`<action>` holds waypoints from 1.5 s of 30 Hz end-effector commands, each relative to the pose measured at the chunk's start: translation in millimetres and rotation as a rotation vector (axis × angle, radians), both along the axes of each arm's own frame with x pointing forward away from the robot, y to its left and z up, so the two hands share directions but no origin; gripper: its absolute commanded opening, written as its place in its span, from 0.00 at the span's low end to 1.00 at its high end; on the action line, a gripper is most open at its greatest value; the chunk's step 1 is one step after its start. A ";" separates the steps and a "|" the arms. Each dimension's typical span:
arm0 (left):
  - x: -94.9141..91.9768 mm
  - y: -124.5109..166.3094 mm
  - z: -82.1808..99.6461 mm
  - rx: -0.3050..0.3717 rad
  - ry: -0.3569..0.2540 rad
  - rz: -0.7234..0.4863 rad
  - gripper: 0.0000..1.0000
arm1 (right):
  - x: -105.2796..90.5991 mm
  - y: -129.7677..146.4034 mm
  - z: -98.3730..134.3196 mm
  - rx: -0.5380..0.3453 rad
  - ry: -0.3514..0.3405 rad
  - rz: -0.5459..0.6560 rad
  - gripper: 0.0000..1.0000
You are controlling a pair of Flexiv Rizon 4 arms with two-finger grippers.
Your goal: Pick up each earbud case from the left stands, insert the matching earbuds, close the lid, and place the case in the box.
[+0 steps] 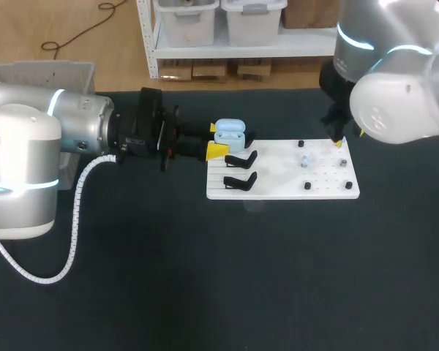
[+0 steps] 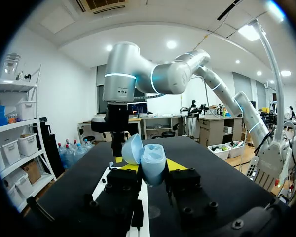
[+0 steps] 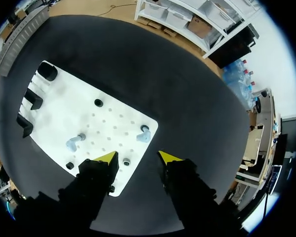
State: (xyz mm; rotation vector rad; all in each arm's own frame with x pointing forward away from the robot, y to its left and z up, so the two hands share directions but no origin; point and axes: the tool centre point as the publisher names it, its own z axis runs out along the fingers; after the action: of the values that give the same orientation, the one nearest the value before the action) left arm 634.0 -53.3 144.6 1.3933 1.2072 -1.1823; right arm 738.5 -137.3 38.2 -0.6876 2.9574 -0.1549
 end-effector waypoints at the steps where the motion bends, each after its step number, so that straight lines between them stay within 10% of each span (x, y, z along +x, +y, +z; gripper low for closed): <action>1: -0.5 0.2 -1.0 -0.003 -0.003 0.002 0.00 | 6.3 0.2 -5.3 0.006 0.025 -0.011 0.51; 45: -0.5 0.2 -1.0 -0.003 -0.003 0.002 0.00 | 19.4 -0.4 -22.2 -0.020 -0.003 -0.029 0.37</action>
State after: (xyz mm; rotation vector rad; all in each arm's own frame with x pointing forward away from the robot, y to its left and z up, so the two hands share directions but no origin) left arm 634.0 -53.3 144.6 1.3933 1.2073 -1.1823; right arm 759.5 -137.3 17.4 -0.6514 2.9733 -0.1847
